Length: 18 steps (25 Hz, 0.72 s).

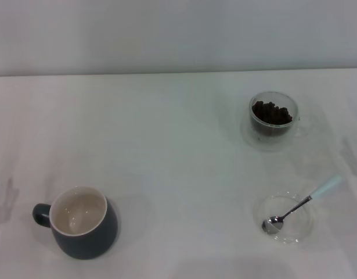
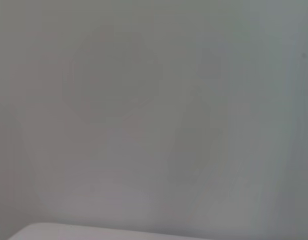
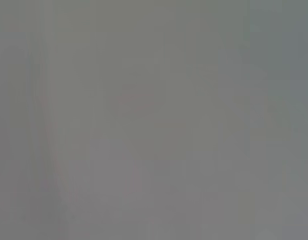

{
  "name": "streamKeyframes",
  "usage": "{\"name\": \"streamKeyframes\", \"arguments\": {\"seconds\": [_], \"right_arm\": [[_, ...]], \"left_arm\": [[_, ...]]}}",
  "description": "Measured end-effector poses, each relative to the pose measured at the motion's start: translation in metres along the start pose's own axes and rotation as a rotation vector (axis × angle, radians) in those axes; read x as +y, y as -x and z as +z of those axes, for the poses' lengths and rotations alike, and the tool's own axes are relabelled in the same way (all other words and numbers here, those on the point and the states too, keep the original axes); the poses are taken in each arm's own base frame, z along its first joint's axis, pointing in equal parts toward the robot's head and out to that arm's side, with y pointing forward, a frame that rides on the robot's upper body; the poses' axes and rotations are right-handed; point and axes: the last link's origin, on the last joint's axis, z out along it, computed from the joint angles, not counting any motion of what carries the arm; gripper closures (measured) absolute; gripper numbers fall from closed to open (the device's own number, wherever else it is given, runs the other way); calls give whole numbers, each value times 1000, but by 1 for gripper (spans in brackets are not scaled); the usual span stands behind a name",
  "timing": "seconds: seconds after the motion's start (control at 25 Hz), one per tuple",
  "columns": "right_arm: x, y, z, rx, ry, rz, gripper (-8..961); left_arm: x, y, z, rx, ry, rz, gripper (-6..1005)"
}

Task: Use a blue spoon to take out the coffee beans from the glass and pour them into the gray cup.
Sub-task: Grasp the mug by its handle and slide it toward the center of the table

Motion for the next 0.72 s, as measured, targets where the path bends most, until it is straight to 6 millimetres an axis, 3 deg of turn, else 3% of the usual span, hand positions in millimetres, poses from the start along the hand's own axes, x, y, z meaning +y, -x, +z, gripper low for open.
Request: {"name": "streamKeyframes", "arguments": {"seconds": [0.56, 0.72], "right_arm": [[1, 0, -1, 0, 5, 5, 115], [1, -1, -2, 1, 2, 6, 116]], "left_arm": [[7, 2, -1, -8, 17, -11, 126], [3, 4, -10, -7, 1, -14, 127]]}}
